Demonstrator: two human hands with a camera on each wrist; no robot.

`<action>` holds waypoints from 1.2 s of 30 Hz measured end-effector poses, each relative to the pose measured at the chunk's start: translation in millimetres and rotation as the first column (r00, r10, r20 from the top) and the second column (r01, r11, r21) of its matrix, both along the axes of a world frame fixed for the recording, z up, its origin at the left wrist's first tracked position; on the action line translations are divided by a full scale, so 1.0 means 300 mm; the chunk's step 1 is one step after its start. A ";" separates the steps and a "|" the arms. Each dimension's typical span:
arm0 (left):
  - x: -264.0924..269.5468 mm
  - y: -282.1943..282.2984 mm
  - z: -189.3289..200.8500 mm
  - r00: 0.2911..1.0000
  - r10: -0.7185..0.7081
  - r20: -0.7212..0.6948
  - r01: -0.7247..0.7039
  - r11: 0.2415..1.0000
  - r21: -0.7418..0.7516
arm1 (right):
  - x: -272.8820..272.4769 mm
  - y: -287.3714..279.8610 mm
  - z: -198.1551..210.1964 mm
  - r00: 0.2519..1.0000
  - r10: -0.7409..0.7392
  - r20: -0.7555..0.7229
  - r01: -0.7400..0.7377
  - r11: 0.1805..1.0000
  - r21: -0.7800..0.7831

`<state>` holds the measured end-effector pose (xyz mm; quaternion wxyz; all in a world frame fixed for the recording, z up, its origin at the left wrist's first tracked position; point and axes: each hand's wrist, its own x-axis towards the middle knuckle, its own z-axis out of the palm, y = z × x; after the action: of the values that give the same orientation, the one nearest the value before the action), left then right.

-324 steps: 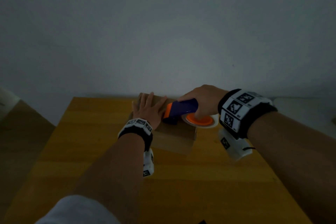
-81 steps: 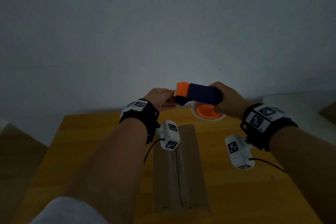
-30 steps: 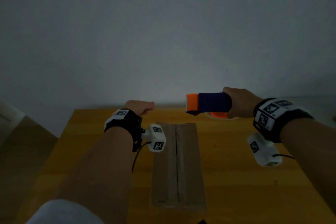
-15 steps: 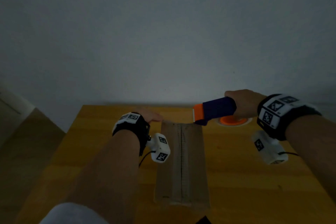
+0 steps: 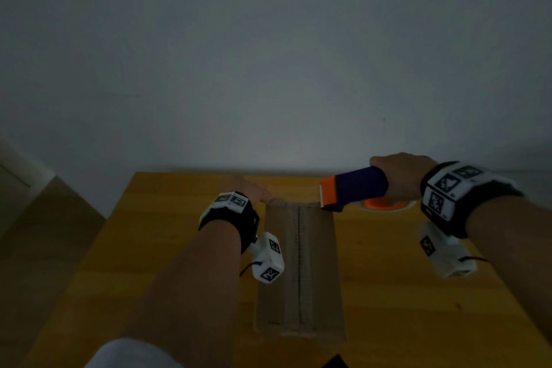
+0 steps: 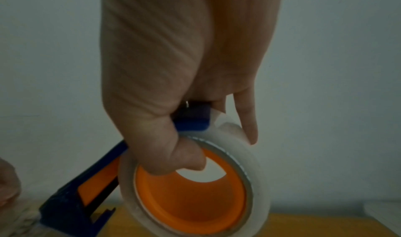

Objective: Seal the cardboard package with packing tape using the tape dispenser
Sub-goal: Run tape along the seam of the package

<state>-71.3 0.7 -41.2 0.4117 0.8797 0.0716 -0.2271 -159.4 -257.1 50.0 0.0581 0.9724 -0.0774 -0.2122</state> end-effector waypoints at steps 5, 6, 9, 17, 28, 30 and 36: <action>-0.007 -0.005 0.003 0.999 -0.025 0.025 0.024 0.999 0.035 | -0.014 0.001 -0.025 0.997 0.019 0.070 -0.018 1.000 -0.013; -0.007 -0.005 0.004 0.999 -0.032 0.022 0.031 0.999 0.041 | -0.015 0.005 -0.026 0.997 0.030 0.065 -0.029 0.999 -0.022; -0.015 -0.009 0.018 0.998 -0.056 0.005 0.055 0.997 0.053 | -0.010 -0.005 -0.042 0.996 0.018 0.083 -0.018 1.000 -0.001; -0.037 -0.011 0.020 1.000 0.001 -0.022 -0.001 1.000 0.007 | -0.002 0.004 -0.047 0.996 0.008 0.085 -0.007 1.000 -0.017; -0.051 0.011 0.011 0.987 0.093 -0.129 -0.121 0.964 -0.235 | 0.008 0.027 -0.045 0.998 0.009 0.069 -0.004 0.997 -0.072; -0.051 0.015 0.010 0.985 0.098 -0.143 -0.131 0.961 -0.245 | 0.041 0.067 -0.064 0.990 -0.135 0.045 0.140 0.979 -0.146; -0.063 0.021 -0.004 0.987 0.094 -0.134 -0.124 0.962 -0.243 | 0.066 0.087 -0.097 0.986 -0.150 -0.075 0.113 0.923 -0.368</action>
<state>-90.3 7.0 -42.5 0.5264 0.7999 0.1154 -0.2641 -139.5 -231.1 20.8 0.2262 0.9255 -0.1772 -0.2467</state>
